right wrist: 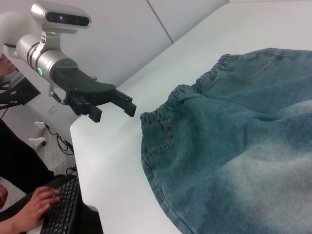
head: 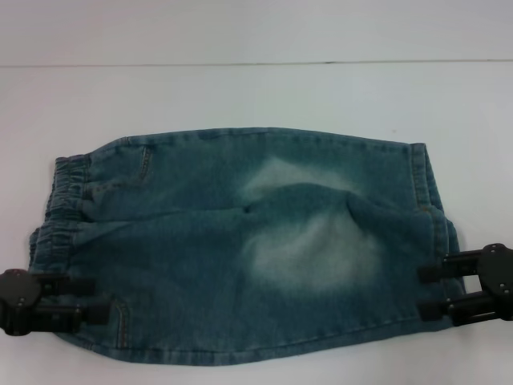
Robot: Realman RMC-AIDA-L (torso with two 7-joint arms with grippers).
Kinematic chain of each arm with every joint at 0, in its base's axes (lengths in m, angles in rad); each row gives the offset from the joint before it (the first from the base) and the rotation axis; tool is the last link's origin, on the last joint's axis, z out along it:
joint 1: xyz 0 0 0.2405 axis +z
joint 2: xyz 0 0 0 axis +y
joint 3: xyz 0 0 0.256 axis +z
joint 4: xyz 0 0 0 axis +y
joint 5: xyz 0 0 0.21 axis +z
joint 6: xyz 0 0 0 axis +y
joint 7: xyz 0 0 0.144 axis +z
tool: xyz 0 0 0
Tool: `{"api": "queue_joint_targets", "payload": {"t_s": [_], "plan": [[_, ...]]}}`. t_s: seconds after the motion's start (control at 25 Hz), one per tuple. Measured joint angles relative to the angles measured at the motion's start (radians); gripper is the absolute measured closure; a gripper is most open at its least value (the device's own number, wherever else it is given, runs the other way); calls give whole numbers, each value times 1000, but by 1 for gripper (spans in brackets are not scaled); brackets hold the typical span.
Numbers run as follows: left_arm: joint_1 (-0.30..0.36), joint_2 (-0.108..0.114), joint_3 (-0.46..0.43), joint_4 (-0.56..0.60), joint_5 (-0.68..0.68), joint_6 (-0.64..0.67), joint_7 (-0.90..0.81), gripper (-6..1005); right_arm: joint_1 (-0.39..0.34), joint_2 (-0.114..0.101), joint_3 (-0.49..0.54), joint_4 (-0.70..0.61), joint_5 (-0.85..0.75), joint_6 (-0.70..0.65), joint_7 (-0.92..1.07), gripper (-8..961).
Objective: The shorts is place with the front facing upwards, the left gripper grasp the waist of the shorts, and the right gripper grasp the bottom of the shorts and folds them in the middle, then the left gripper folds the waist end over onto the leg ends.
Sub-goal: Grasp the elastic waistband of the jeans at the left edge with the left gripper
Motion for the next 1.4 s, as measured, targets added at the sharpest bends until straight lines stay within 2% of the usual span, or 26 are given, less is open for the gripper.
{"api": "queue_joint_targets", "payload": {"t_s": [0.56,0.84,0.92,1.04,1.16,1.4], "plan": [[-10,-1,0,0,0,-3,-1,156,7,3,-6,0,0,-3,3,157],[27,29,-42,3,7,-24,-1,156,10,2,-6,0,0,-1,5,158],[52,41,-78,5,30,-49,-1,157,10,3,-6,0,0,-1,5,158],[81,49,-149,8,63,-81,7,157,7,6,-7,0,0,-1,3,158],[101,46,-187,27,75,-128,9,157,9,8,-8,1,0,4,0,158],[115,35,-185,35,77,-217,11,157,16,10,-9,2,0,7,-1,157]]}}
